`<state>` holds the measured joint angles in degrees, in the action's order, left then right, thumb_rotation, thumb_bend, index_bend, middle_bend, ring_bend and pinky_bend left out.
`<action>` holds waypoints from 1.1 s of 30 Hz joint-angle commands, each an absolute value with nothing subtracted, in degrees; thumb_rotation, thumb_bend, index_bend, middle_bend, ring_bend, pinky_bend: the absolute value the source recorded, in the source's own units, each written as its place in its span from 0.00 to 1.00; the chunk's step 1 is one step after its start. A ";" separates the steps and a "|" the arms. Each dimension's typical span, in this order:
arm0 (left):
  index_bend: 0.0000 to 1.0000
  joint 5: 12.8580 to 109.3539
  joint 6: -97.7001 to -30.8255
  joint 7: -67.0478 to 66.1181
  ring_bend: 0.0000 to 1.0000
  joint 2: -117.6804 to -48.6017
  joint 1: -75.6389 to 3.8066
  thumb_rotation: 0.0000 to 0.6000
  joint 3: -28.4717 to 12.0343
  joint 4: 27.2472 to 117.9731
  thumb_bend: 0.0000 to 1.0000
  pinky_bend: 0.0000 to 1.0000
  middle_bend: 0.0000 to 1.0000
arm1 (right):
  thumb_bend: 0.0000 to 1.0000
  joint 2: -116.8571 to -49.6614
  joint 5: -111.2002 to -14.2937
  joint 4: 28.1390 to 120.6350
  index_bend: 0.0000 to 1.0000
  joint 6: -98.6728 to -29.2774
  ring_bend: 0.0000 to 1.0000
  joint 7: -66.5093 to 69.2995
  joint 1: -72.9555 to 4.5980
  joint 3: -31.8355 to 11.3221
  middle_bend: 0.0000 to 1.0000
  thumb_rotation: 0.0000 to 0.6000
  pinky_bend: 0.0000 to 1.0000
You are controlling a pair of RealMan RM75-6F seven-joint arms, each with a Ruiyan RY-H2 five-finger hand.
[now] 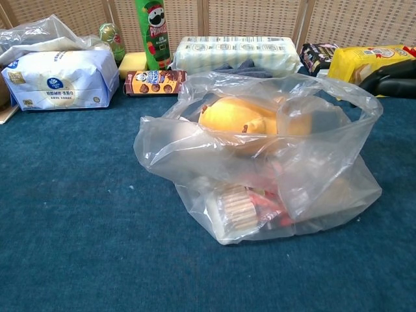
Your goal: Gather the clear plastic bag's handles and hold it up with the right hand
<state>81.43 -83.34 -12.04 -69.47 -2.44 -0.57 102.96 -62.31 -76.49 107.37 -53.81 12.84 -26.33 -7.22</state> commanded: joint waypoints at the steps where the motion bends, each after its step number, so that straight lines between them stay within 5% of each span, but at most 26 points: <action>1: 0.10 81.15 -83.06 -11.33 0.02 -69.53 -2.48 1.00 -0.56 102.39 0.20 0.09 0.08 | 0.04 -63.28 -74.78 108.43 0.27 -51.29 0.13 12.66 -28.22 -7.73 0.24 0.24 0.01; 15: 0.10 80.01 -81.79 -8.56 0.02 -70.44 -2.67 1.00 -0.58 99.43 0.21 0.09 0.08 | 0.04 -63.92 -68.12 113.96 0.27 -40.37 0.15 21.29 -35.80 -12.29 0.26 0.24 0.03; 33: 0.10 79.37 -81.09 -8.02 0.02 -70.92 -3.00 1.00 -0.75 98.47 0.20 0.09 0.08 | 0.04 -60.68 -68.42 118.43 0.27 -23.36 0.20 55.88 -36.25 -24.63 0.30 0.24 0.06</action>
